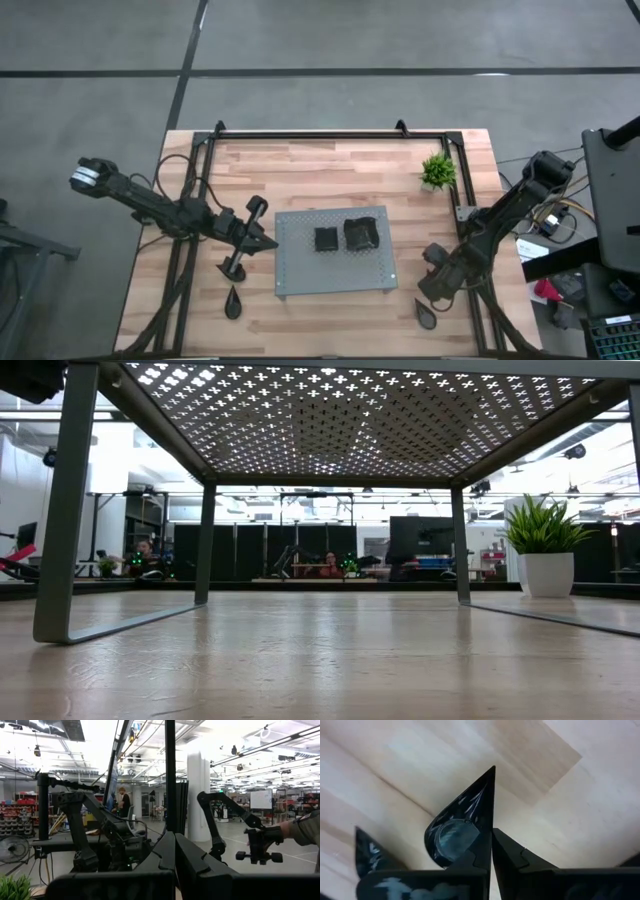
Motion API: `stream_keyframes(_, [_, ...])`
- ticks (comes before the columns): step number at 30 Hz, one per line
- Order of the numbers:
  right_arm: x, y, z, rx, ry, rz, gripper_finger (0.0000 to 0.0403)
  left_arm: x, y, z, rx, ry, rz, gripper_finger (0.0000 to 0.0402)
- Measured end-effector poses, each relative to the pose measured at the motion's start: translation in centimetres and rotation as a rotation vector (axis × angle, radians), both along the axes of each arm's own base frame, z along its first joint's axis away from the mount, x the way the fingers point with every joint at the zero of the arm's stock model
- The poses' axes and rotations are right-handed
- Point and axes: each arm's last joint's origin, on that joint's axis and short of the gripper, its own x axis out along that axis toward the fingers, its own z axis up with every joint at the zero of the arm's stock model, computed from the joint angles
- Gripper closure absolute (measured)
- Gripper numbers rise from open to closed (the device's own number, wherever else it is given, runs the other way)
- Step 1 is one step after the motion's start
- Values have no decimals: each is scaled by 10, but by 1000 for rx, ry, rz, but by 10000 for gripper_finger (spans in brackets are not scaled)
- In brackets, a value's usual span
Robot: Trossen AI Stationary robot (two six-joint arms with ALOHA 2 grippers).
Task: Pick & Place Mini shaped plates
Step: Put the drop shaped plate on the shelf
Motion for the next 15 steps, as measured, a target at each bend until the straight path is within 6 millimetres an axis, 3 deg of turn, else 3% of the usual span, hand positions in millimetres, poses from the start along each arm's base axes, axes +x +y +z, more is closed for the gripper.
stream_keyframes(7, [2,2,19,61,-70,36,394,0,0,0,0,0,1,399])
stream_keyframes(15, [3,1,55,150,-211,87,394,0,0,0,1,1,1,399])
